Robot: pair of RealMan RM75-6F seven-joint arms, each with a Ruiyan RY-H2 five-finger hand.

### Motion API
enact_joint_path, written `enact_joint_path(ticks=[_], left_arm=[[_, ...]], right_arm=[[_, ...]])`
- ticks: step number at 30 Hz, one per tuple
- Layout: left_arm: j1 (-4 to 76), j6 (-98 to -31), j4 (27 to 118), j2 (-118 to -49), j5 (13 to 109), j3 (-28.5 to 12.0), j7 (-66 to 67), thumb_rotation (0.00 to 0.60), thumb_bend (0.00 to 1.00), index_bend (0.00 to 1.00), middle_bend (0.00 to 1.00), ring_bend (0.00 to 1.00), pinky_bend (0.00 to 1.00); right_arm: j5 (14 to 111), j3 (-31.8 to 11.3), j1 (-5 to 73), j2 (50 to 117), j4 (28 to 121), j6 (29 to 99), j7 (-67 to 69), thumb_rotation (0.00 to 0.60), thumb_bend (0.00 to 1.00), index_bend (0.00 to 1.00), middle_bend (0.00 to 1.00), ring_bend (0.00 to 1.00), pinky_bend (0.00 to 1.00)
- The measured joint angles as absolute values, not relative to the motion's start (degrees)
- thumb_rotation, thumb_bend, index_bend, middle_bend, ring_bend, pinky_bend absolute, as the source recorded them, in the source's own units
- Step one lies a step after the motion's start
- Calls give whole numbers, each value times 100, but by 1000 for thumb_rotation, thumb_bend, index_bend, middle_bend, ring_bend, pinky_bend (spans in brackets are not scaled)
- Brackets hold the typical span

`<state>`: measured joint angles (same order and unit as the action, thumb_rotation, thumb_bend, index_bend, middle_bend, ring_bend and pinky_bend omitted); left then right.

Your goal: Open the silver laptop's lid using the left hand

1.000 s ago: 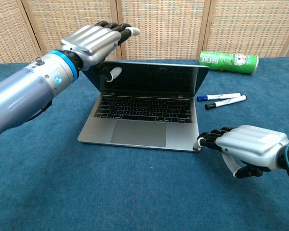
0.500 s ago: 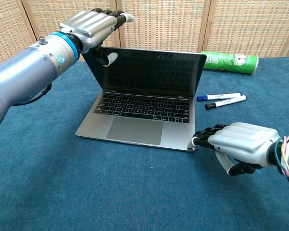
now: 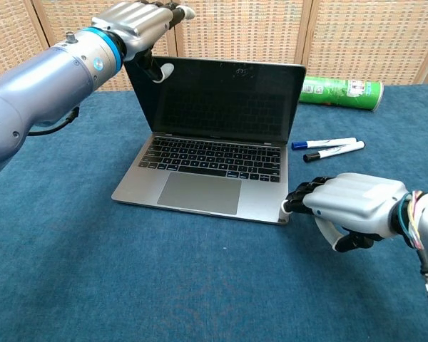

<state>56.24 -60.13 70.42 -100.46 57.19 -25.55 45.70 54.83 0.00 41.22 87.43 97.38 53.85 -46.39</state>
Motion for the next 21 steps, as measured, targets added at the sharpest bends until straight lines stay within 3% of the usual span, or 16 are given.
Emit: enact_joint_path(ticks=[12,21], left_arm=[[6057,-6009,6743,-10042,5153,-2686,4857,600,463,0,0,0,0],[6256,-5801,6501,-9938,4818,-2754,4796,600,314,0,0,0,0]], right_arm=[[5432,115,4240,8698,9746,5372,-4614,600,1000,166,181,0,54],[5536,167,4305,8671,9776,5341,-4512,600,1000,166,181,0,54]])
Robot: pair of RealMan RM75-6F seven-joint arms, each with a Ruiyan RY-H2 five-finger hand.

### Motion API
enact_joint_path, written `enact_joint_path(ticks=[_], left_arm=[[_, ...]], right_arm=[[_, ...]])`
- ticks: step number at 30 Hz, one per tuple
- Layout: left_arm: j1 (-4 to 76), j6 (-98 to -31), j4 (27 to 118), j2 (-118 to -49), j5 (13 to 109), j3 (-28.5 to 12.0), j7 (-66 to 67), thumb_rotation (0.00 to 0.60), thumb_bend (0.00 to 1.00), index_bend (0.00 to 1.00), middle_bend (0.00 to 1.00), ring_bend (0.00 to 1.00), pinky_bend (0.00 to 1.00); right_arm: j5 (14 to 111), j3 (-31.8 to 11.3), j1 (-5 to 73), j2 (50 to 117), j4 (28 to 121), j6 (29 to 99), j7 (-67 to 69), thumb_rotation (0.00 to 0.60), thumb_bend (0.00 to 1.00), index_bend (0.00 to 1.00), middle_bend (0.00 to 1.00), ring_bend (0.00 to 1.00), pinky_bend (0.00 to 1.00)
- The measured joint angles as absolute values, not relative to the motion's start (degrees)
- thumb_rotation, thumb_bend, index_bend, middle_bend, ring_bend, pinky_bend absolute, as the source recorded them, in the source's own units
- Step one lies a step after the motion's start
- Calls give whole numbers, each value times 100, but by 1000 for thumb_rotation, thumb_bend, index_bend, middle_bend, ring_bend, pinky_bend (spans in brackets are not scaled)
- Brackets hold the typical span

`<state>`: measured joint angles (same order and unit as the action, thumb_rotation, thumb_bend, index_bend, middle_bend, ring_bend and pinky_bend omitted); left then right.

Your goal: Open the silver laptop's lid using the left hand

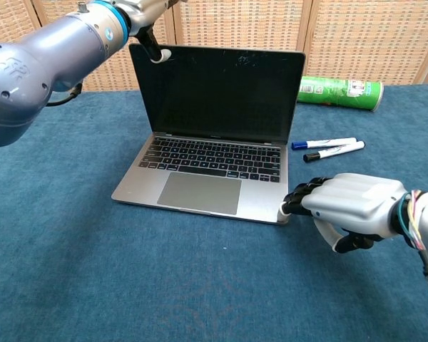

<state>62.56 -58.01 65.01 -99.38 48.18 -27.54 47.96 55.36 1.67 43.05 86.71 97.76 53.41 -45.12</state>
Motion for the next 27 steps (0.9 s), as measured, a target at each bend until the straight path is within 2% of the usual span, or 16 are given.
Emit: enact_joint_path(ticks=[27], left_arm=[[6693,-5365,5480,-9999,4443,-2687,4098,600,312,0,0,0,0]], right_arm=[[5219,171,4509,8554,9855,5382,-4506,600,1000,166,181,0,54]])
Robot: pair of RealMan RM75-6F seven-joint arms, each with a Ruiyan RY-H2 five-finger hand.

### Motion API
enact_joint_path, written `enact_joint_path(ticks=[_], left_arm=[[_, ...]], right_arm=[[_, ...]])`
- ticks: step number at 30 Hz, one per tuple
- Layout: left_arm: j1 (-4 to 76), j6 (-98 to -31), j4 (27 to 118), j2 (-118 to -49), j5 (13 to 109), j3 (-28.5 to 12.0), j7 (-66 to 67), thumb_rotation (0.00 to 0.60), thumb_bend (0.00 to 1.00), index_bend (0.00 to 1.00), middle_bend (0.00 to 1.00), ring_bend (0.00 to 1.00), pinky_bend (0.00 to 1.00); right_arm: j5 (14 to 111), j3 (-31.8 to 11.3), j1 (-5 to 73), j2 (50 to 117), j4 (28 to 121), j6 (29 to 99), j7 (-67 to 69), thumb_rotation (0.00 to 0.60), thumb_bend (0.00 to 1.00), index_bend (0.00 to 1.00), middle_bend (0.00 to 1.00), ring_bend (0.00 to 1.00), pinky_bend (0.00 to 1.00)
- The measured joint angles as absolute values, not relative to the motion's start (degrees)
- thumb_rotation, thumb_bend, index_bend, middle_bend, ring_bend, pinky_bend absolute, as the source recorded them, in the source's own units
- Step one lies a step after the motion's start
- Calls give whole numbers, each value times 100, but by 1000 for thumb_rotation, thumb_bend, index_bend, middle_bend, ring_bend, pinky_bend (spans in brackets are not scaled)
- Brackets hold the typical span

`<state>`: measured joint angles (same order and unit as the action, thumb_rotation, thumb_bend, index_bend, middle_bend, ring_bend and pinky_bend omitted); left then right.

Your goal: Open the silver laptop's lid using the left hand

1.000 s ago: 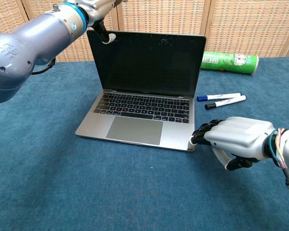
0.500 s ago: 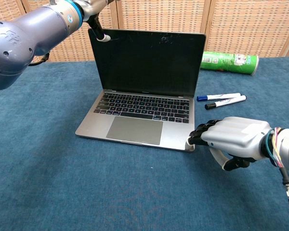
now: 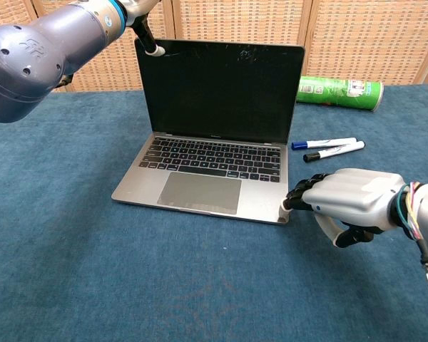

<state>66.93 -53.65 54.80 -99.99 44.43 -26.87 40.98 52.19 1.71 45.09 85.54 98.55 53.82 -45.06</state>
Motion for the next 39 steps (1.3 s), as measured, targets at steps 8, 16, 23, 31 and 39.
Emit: enact_joint_path(ticks=[8,16,23,31,39], left_arm=[[6759,-5322,5237,-10086,4316,-2738,3891,600,312,0,0,0,0],[6835,-5302,5076,-10114,4253,-2764,3818,600,312,0,0,0,0],[6855,-5345,5199,-10033,4228,-2743,3862,600,313,0,0,0,0],[6696,-5521,5904,-9664,4335,-2663,3851,600,312,0,0,0,0],[6372,-5840,7153,-9027,4496,-2558,3845,600,313,0,0,0,0]], right_arm=[[5128,205,4552,8518,9895,5398,-4523,600,1000,166,181,0,54],[5123,232,4566,8528,9854,5395,-4465,600,1000,166,181,0,54],[5175,246,4557,8518,9858,5435,-4383,600,1000,166,182,0,54],[5363,136,4505,8310,10149,5658,-4205,600,1000,166,182,0,54],[5708,-26,4362,7701,10777,6034,-3914,600,1000,166,182,0,54]])
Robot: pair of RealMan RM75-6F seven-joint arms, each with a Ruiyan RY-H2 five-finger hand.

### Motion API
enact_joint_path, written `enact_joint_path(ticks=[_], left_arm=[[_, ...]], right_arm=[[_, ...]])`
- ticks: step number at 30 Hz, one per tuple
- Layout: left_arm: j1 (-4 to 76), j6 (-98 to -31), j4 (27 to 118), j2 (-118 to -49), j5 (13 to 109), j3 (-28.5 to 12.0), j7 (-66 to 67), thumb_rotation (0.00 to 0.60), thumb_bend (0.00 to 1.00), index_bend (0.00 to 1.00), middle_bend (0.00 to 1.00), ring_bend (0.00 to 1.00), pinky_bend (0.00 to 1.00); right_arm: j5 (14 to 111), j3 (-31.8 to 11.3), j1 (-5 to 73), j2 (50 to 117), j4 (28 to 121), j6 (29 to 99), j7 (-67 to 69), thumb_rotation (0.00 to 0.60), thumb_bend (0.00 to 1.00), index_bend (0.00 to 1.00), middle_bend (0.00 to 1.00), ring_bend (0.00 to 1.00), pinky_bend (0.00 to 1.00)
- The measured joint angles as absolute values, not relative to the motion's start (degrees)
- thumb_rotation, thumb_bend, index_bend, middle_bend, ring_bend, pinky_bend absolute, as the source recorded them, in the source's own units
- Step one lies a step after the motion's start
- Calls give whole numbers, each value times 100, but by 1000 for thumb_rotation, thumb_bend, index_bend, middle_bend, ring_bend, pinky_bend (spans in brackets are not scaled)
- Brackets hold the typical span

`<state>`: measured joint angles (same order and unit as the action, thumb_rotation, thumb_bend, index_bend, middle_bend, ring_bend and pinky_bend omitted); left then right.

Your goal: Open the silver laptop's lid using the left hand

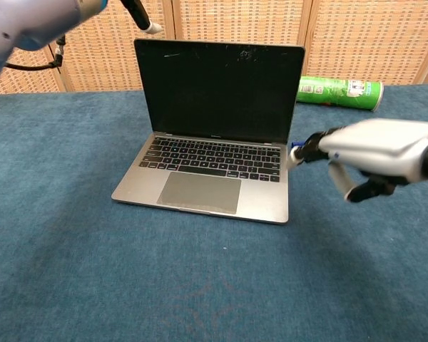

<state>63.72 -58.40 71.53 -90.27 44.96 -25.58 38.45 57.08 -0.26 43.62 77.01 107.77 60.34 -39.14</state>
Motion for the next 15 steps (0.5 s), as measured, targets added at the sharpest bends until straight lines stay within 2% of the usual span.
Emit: enact_joint_path(ticks=[8,15], left_arm=[[5763,-6411,8758,-7887,4992,-2495,3565,600,312,0,0,0,0],[4825,-6956,9665,-6855,5660,-2234,2891,600,312,0,0,0,0]], right_arm=[[6326,-84,3862,6851,11006,6540,-2943,600,1000,166,182,0,54],[6840,-71,3290,6476,10532,6984,-1691,600,1000,166,182,0,54]])
